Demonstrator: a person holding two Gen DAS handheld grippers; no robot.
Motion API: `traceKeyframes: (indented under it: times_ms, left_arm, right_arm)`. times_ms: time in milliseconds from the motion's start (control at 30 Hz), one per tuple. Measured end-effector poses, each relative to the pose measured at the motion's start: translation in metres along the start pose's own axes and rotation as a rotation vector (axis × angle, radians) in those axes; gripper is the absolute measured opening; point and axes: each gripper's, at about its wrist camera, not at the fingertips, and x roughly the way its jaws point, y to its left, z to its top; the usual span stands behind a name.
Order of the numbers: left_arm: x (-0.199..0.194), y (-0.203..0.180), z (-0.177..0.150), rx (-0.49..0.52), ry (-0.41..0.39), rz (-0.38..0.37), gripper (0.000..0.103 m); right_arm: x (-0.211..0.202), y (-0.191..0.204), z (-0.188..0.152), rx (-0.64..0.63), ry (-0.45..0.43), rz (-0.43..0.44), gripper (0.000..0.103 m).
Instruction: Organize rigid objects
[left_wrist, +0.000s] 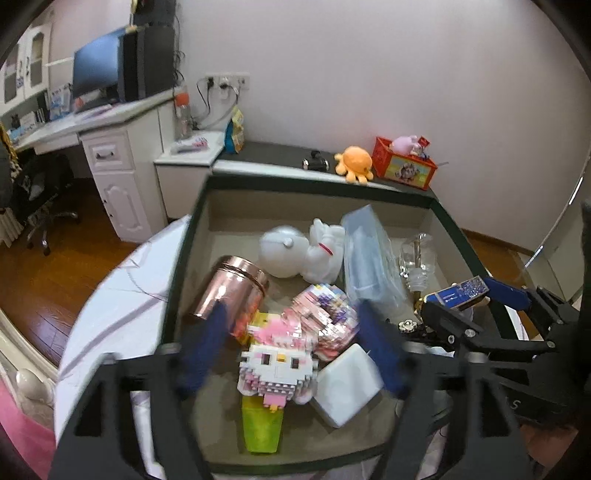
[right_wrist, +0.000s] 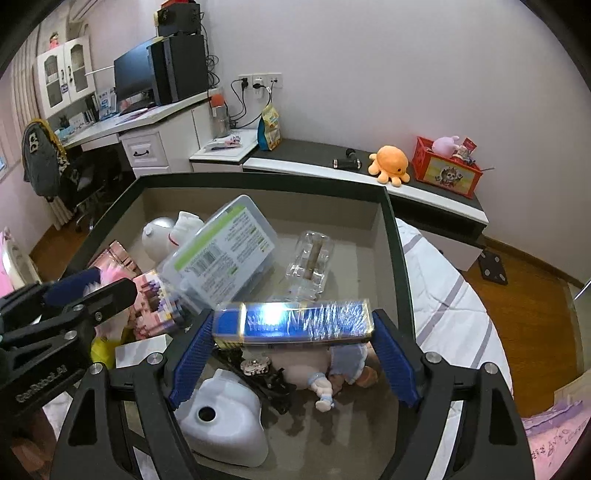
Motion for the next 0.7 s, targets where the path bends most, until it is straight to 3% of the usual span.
traceKeyframes:
  times_ms: [100,400,700]
  left_arm:
    - [-0.019,0.003,-0.001,-0.001,-0.041,0.013,0.098]
    - [-0.084,0.014,-0.016,-0.017,-0.123,0.044,0.103]
    - [-0.167,0.008,-0.047,0.001,-0.194,0.062,0.103]
  right_arm:
    - [-0.007,-0.005,-0.001,0.029,-0.011,-0.015,0.103]
    - [-0.056,-0.009,-0.009,0.117,-0.080,0.040,0.103]
    - [-0.151,0.008,-0.034,0.140,-0.199,0.043,0.103]
